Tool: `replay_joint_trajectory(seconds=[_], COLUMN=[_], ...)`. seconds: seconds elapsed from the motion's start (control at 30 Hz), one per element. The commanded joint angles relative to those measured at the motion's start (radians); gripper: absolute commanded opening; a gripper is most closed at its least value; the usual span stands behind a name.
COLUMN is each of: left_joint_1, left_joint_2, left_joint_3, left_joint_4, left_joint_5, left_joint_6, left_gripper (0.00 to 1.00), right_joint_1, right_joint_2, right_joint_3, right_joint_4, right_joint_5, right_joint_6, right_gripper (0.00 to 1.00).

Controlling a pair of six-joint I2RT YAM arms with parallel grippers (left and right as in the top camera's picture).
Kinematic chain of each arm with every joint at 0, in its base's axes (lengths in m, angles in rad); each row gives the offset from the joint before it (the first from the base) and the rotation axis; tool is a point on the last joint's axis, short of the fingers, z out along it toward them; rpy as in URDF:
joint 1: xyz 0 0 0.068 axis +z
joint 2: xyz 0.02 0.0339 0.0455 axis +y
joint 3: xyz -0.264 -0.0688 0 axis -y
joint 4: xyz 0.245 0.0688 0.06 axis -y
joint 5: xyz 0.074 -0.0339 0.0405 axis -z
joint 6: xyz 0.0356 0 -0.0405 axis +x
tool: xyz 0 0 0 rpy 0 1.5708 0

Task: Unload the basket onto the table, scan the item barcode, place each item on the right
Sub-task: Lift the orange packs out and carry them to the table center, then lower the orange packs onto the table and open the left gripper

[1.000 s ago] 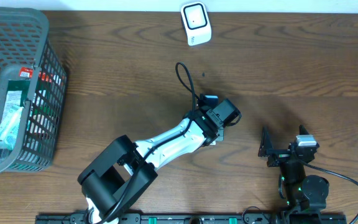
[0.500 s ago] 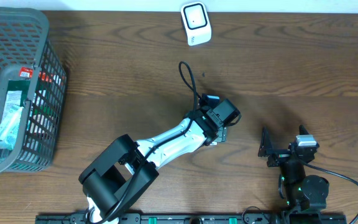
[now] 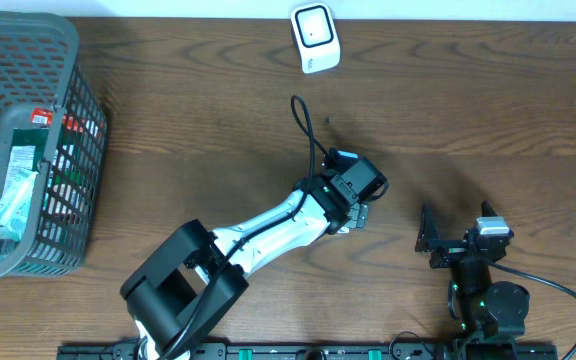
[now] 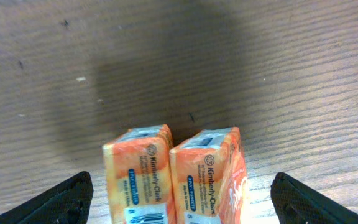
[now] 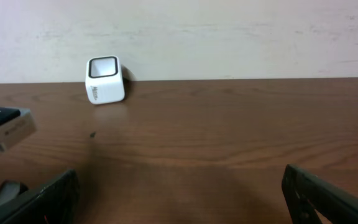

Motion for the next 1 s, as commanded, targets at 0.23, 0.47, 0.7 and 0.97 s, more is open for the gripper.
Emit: replay_joint_trajectory(seconds=[0.23, 0.47, 0.7, 0.97], left_joint_1=[0.005, 0.002, -0.019, -0.037], left_joint_2=[-0.236, -0.246, -0.15, -0.132], left_joint_3=[0.028, 0.021, 0.019, 0.019], left_joint_4=[-0.013, -0.083, -0.099, -0.095], left_joint_5=[-0.134, -0.019, -0.015, -0.013], left_joint_6=[0.072, 0.068, 0.065, 0.065], left_gripper=[0.92, 0.08, 0.08, 0.1], right_joint_1=[-0.006, -0.006, -0.006, -0.006], right_joint_2=[0.002, 0.002, 0.002, 0.002], right_joint_3=[-0.001, -0.001, -0.001, -0.001], right_joint_4=[-0.003, -0.003, -0.003, -0.003], right_joint_5=[-0.008, -0.008, -0.008, -0.008], right_joint_6=[-0.011, -0.011, -0.011, -0.011], right_gripper=[0.99, 0.99, 0.99, 0.99])
